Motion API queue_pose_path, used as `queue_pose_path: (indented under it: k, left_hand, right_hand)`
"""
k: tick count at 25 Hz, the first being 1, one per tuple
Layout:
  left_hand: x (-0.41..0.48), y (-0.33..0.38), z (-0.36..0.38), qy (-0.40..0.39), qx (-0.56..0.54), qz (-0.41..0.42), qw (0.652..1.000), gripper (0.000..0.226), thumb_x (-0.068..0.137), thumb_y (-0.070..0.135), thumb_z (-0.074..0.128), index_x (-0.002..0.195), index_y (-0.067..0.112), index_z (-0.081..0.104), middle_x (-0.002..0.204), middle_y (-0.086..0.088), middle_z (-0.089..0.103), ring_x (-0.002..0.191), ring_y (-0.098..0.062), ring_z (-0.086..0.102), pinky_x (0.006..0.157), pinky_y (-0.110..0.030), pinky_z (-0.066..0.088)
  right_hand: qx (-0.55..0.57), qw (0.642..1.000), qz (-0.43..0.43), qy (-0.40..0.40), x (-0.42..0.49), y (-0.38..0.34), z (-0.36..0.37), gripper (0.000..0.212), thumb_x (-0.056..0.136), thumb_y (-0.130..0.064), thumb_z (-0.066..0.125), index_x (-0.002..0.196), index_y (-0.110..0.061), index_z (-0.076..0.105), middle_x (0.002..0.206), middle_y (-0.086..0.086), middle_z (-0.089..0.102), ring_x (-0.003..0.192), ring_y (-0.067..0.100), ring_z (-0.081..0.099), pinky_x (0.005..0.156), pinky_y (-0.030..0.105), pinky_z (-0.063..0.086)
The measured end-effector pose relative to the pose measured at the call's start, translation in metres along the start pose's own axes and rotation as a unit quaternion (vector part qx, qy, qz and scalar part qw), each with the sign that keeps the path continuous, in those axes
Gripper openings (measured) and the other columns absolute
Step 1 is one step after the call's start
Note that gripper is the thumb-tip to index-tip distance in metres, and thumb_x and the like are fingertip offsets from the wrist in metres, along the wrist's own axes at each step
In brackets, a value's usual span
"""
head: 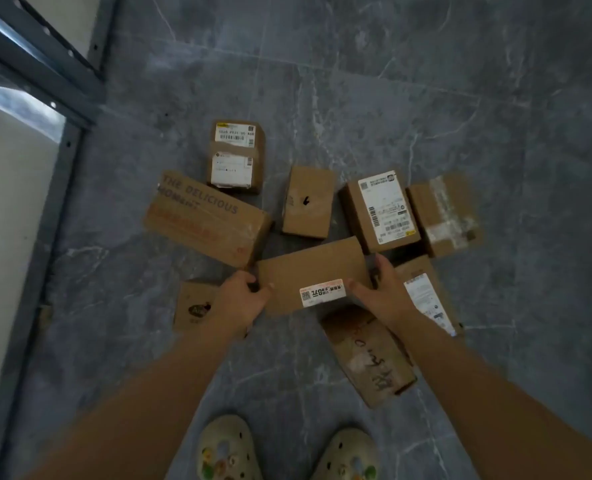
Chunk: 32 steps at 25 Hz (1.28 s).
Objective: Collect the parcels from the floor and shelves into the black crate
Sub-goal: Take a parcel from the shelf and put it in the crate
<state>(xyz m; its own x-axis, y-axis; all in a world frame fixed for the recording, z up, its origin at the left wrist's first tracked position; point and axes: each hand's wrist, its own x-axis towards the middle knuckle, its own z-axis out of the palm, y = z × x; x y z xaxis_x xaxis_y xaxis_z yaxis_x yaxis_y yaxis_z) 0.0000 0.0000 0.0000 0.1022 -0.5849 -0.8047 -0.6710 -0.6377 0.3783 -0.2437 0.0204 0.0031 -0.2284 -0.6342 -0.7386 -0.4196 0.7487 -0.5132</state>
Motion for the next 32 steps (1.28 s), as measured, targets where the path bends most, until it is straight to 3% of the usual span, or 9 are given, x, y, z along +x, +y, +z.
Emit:
queue_pose_path:
  k: [3, 10, 14, 19, 21, 25, 27, 29, 32]
  left_hand:
    - [0.007, -0.012, 0.010, -0.018, -0.014, 0.005, 1.000, 0.055, 0.085, 0.046, 0.059, 0.128, 0.013, 0.048, 0.125, -0.005, 0.058, 0.107, -0.023, 0.056, 0.081, -0.030, 0.043]
    - [-0.040, 0.037, -0.016, -0.071, -0.103, 0.034, 0.992, 0.058, 0.085, 0.035, 0.061, 0.137, 0.018, 0.042, 0.133, -0.003, 0.054, 0.118, -0.023, 0.053, 0.101, -0.043, 0.045]
    - [-0.107, 0.088, -0.069, -0.061, -0.108, 0.089, 0.988, 0.066, 0.084, 0.038, 0.061, 0.142, 0.022, 0.036, 0.142, 0.000, 0.046, 0.127, -0.022, 0.047, 0.106, -0.044, 0.040]
    - [-0.222, 0.216, -0.189, -0.009, -0.161, 0.184, 0.970, 0.069, 0.084, 0.036, 0.061, 0.145, 0.029, 0.028, 0.139, 0.006, 0.048, 0.112, -0.010, 0.049, 0.095, -0.028, 0.042]
    - [-0.276, 0.272, -0.249, 0.016, -0.172, 0.249, 0.953, 0.070, 0.086, 0.032, 0.061, 0.146, 0.026, 0.027, 0.142, 0.002, 0.045, 0.117, -0.013, 0.049, 0.098, -0.031, 0.042]
    - [-0.407, 0.369, -0.377, 0.109, -0.184, 0.361, 0.908, 0.069, 0.084, 0.025, 0.065, 0.144, 0.022, 0.033, 0.127, 0.005, 0.051, 0.110, -0.006, 0.048, 0.093, -0.016, 0.038]
    - [-0.485, 0.403, -0.436, 0.134, -0.191, 0.422, 0.876, 0.065, 0.084, 0.021, 0.065, 0.143, 0.022, 0.036, 0.123, 0.007, 0.054, 0.108, -0.009, 0.053, 0.087, -0.010, 0.041]
    - [-0.556, 0.427, -0.484, 0.150, -0.189, 0.482, 0.842, 0.061, 0.085, 0.020, 0.064, 0.141, 0.024, 0.039, 0.120, 0.008, 0.055, 0.107, -0.010, 0.055, 0.086, -0.015, 0.042]
    - [-0.656, 0.451, -0.536, 0.188, -0.175, 0.546, 0.797, 0.057, 0.086, 0.024, 0.062, 0.139, 0.030, 0.041, 0.123, 0.009, 0.056, 0.105, -0.009, 0.054, 0.089, -0.022, 0.041]
  right_hand:
    - [0.002, 0.999, 0.034, -0.017, 0.015, 0.001, 0.014, 0.076, 0.083, -0.040, 0.063, 0.146, -0.020, 0.024, 0.144, 0.005, 0.040, 0.129, 0.024, 0.041, 0.093, 0.029, 0.036]
    - [0.050, 0.995, 0.086, 0.001, -0.029, -0.036, -0.022, 0.070, 0.088, -0.043, 0.055, 0.147, -0.018, 0.026, 0.144, 0.010, 0.043, 0.127, 0.029, 0.045, 0.106, 0.046, 0.039]
    - [0.073, 0.996, 0.056, 0.014, -0.095, -0.113, -0.080, 0.054, 0.089, -0.040, 0.054, 0.137, -0.017, 0.043, 0.130, 0.006, 0.055, 0.109, 0.023, 0.055, 0.088, 0.034, 0.045]
    - [0.108, 0.992, -0.012, 0.070, -0.200, -0.263, -0.176, 0.048, 0.090, -0.032, 0.055, 0.130, -0.006, 0.049, 0.129, 0.012, 0.056, 0.116, 0.028, 0.054, 0.092, 0.033, 0.043]
    - [0.140, 0.985, -0.046, 0.084, -0.250, -0.330, -0.215, 0.048, 0.091, -0.032, 0.055, 0.130, -0.005, 0.049, 0.127, 0.012, 0.057, 0.113, 0.028, 0.056, 0.093, 0.035, 0.046]
    - [0.182, 0.967, -0.157, 0.084, -0.366, -0.457, -0.287, 0.043, 0.091, -0.033, 0.052, 0.126, -0.007, 0.053, 0.119, 0.009, 0.061, 0.091, 0.016, 0.059, 0.073, 0.024, 0.048]
    - [0.207, 0.952, -0.212, 0.077, -0.435, -0.512, -0.320, 0.041, 0.091, -0.035, 0.053, 0.121, -0.008, 0.053, 0.123, 0.009, 0.060, 0.094, 0.017, 0.060, 0.079, 0.029, 0.049]
    - [0.219, 0.931, -0.278, 0.090, -0.499, -0.559, -0.349, 0.040, 0.091, -0.037, 0.053, 0.122, -0.012, 0.050, 0.123, 0.008, 0.058, 0.091, 0.015, 0.058, 0.081, 0.032, 0.048]
    - [0.209, 0.903, -0.352, 0.131, -0.586, -0.611, -0.386, 0.051, 0.092, -0.036, 0.049, 0.135, -0.010, 0.040, 0.132, 0.010, 0.049, 0.111, 0.026, 0.052, 0.092, 0.040, 0.047]
